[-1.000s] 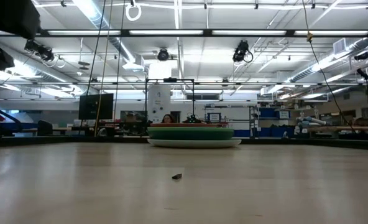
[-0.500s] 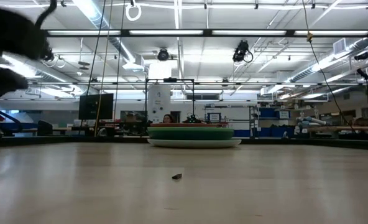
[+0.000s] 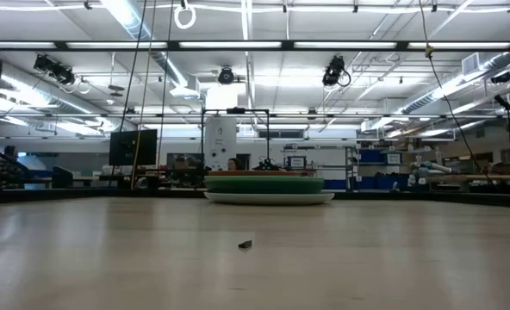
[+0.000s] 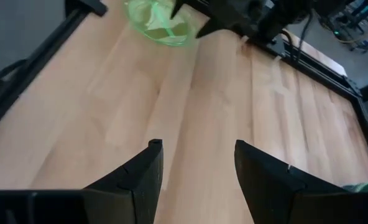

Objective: Stack plastic plates
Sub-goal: Stack the light green transparent plate on top of the orange transparent plate

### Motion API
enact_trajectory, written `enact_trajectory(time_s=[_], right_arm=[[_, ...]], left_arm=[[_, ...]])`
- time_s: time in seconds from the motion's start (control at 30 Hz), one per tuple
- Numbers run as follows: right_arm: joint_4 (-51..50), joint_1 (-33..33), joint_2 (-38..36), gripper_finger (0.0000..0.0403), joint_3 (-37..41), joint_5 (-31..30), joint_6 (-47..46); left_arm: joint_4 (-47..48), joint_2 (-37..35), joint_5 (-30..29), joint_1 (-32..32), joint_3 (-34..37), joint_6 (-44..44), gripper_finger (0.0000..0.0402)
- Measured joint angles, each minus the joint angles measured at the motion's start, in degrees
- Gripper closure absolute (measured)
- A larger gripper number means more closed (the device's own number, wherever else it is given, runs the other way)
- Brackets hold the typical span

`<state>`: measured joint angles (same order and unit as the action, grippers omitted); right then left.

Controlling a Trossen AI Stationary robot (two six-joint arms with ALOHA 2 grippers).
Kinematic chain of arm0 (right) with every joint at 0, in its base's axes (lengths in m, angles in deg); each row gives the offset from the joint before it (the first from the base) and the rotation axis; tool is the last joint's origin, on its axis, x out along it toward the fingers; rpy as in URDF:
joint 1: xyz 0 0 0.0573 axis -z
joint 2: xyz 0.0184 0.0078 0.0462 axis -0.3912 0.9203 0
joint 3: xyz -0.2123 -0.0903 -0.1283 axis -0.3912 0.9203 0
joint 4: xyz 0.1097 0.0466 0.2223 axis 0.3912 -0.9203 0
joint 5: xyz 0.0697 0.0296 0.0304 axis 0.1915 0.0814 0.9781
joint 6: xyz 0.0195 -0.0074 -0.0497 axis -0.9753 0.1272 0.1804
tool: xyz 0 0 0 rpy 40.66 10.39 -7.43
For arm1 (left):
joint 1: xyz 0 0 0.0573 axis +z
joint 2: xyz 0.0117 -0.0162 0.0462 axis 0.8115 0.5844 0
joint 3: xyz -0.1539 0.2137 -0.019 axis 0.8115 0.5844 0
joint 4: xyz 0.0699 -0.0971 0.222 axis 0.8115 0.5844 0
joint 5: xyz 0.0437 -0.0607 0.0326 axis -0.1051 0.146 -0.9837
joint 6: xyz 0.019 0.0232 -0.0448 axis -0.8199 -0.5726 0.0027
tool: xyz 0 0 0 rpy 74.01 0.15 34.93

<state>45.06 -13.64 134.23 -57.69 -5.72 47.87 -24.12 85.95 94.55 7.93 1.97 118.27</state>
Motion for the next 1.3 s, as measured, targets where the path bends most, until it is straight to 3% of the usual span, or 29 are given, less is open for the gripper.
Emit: enact_trajectory(time_s=[0.3, 0.5, 0.67, 0.87, 1.17, 1.3], right_arm=[[-0.37, 0.71, 0.02, 0.0199, 0.0, 1.16, -3.79], [-0.35, 0.77, 0.02, 0.0199, 0.0, 1.18, -3.53], [-0.23, 1.66, 0.02, 0.0199, 0.0, 1.19, -2.59], [-0.33, 2.32, 0.02, 0.0199, 0.0, 1.22, -2.49], [-0.71, 2.32, 0.02, 0.0199, 0.0, 4.37, -2.87], [-2.12, 2.37, 0.02, 0.0199, 0.0, 4.37, -3.61]], left_arm=[[-9.26, -0.51, 0.86, 0.07, 8.93, 6.08, 0.0131], [-5.66, -0.15, 0.81, 0.07, 6.4, 6.24, 0.0162], [2.03, -0.02, 0.41, 0.02, 2.02, 4.71, 0.016], [4.12, -0.07, -1.56, 0.84, -0.46, 4.28, 0.0154], [12.12, -4.84, -2.72, -1.45, -0.67, 5.52, 0.0155], [9.24, -6.37, -3.09, -2.49, 1.32, 6.33, 0.0162]])
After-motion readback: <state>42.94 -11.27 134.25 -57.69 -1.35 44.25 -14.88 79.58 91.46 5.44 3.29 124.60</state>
